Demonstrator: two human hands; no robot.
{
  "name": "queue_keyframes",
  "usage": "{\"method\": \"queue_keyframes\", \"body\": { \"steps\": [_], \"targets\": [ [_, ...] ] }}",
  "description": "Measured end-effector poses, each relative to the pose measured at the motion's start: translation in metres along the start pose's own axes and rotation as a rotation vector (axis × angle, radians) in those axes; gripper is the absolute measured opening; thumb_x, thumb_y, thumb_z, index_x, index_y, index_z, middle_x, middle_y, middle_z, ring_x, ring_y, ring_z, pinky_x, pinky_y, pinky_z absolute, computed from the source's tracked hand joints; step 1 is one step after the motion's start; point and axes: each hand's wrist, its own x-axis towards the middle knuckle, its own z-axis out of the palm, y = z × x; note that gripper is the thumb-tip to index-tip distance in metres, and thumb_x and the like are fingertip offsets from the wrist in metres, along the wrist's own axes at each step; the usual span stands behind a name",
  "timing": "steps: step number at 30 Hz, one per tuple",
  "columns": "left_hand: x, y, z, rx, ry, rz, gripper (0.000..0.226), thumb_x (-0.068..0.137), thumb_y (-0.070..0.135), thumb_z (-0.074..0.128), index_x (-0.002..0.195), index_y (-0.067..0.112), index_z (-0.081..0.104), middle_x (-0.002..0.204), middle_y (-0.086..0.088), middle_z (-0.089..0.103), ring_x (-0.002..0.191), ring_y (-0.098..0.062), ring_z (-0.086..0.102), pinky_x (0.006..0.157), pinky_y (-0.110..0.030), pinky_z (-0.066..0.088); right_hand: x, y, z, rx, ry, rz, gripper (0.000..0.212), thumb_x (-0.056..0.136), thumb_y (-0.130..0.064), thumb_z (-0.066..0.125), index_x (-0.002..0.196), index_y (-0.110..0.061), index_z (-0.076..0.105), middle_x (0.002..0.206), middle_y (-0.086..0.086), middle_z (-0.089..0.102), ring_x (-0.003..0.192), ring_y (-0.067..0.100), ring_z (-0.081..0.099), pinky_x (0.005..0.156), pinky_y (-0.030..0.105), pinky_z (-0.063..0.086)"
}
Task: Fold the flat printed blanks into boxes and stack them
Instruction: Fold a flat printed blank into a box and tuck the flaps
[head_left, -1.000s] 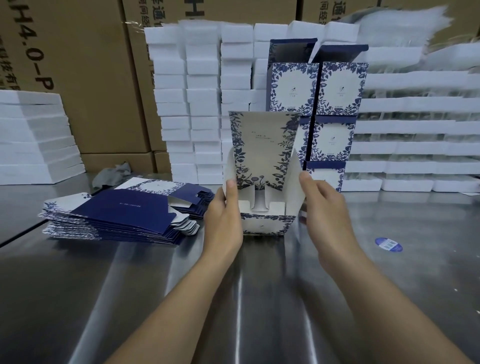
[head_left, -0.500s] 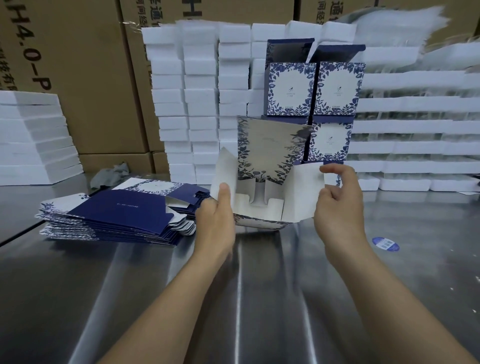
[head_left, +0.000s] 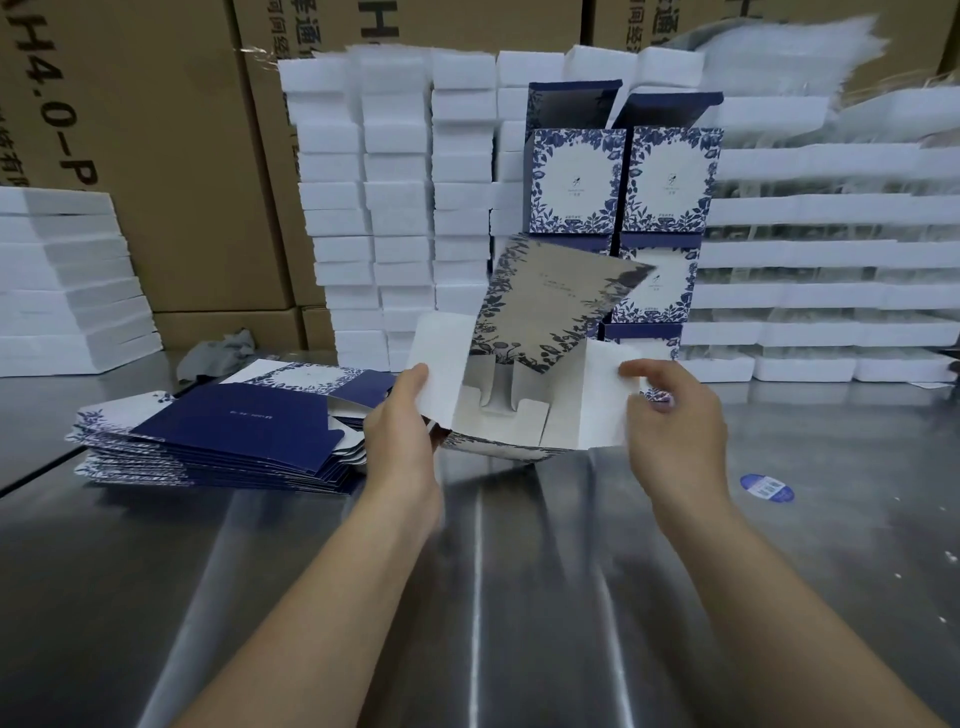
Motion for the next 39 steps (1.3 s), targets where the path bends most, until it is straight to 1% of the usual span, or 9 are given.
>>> {"method": "queue_keyframes", "body": {
  "steps": [5, 10, 17, 20, 23, 26, 31, 35, 39],
  "targets": [
    [-0.016, -0.001, 0.009, 0.224, -0.126, 0.225, 0.031, 0.101, 0.031, 0.064, 0.076, 0.015, 0.07, 0.071, 0.005, 0.069, 0.063, -0.009, 0.06, 0.062, -0.027, 0.045, -0.009, -0.005, 0.003, -0.591, -0.161, -0.503, 0.05, 0.082, 0.015, 0.057, 0.11, -0.019, 0.081, 0.122, 0.007, 0.069, 0.115, 0.031, 0.06, 0.09, 0.038, 0.05],
    [-0.04, 0.0, 0.022, 0.31, -0.278, 0.363, 0.032, 0.092, 0.039, 0.067, 0.078, 0.01, 0.062, 0.073, -0.008, 0.046, 0.071, -0.019, 0.041, 0.065, -0.034, 0.03, -0.028, -0.007, 0.018, -0.669, -0.604, -0.415, 0.046, 0.098, -0.01, 0.051, 0.139, -0.029, 0.059, 0.122, 0.007, 0.065, 0.113, 0.032, 0.063, 0.089, 0.041, 0.053],
    [-0.065, 0.0, 0.03, 0.341, -0.392, 0.491, 0.048, 0.088, 0.035, 0.059, 0.06, 0.004, 0.036, 0.063, -0.003, 0.031, 0.061, -0.014, 0.027, 0.053, -0.029, 0.021, -0.02, -0.011, 0.012, -0.551, -0.493, -0.174, 0.024, 0.093, -0.013, 0.055, 0.112, -0.024, 0.064, 0.106, 0.006, 0.075, 0.106, 0.039, 0.067, 0.085, 0.042, 0.057],
    [-0.071, 0.0, 0.033, 0.329, -0.422, 0.49, 0.044, 0.089, 0.031, 0.06, 0.055, 0.026, 0.033, 0.056, 0.009, 0.027, 0.055, -0.009, 0.024, 0.049, -0.023, 0.019, -0.019, -0.008, 0.009, -0.525, -0.541, -0.131, 0.008, 0.096, -0.02, 0.059, 0.092, -0.024, 0.064, 0.09, -0.006, 0.072, 0.093, 0.03, 0.066, 0.067, 0.025, 0.048],
    [-0.071, -0.002, 0.034, 0.318, -0.417, 0.479, 0.047, 0.089, 0.032, 0.061, 0.052, 0.018, 0.036, 0.058, 0.004, 0.03, 0.058, -0.012, 0.027, 0.052, -0.026, 0.021, -0.02, -0.005, 0.009, -0.48, -0.573, -0.114, 0.032, 0.097, -0.029, 0.062, 0.07, -0.034, 0.046, 0.072, -0.018, 0.055, 0.082, 0.023, 0.059, 0.053, 0.009, 0.031],
    [-0.065, -0.006, 0.033, 0.32, -0.381, 0.501, 0.053, 0.091, 0.038, 0.059, 0.063, -0.003, 0.043, 0.067, -0.006, 0.035, 0.066, -0.015, 0.031, 0.059, -0.033, 0.022, -0.019, -0.009, 0.012, -0.396, -0.587, -0.125, 0.014, 0.097, -0.023, 0.056, 0.089, -0.033, 0.061, 0.09, -0.012, 0.069, 0.101, 0.025, 0.068, 0.068, 0.02, 0.049],
    [-0.056, -0.015, 0.026, 0.484, -0.346, 0.731, 0.03, 0.112, 0.033, 0.05, 0.089, 0.021, 0.067, 0.064, 0.011, 0.057, 0.053, -0.004, 0.045, 0.054, -0.022, 0.038, -0.022, -0.02, 0.02, -0.184, -0.419, -0.167, 0.024, 0.098, -0.019, 0.057, 0.111, -0.032, 0.073, 0.097, -0.019, 0.077, 0.091, -0.003, 0.069, 0.077, 0.026, 0.054],
    [-0.042, -0.023, 0.019, 0.52, -0.304, 0.653, 0.034, 0.112, 0.04, 0.042, 0.136, 0.028, 0.064, 0.12, 0.006, 0.075, 0.108, -0.02, 0.072, 0.095, -0.05, 0.059, -0.019, -0.029, 0.018, 0.081, -0.189, -0.163, 0.03, 0.095, -0.011, 0.061, 0.116, -0.031, 0.071, 0.097, -0.015, 0.077, 0.093, -0.002, 0.071, 0.093, 0.033, 0.06],
    [-0.04, -0.031, 0.015, 0.546, -0.342, 0.714, 0.034, 0.112, 0.039, 0.045, 0.139, 0.032, 0.065, 0.126, 0.011, 0.072, 0.119, -0.012, 0.067, 0.098, -0.041, 0.058, -0.021, -0.034, 0.018, 0.233, -0.314, -0.101, 0.038, 0.101, -0.039, 0.059, 0.137, -0.029, 0.065, 0.117, -0.014, 0.076, 0.114, 0.003, 0.069, 0.106, 0.039, 0.054]
  ]
}}
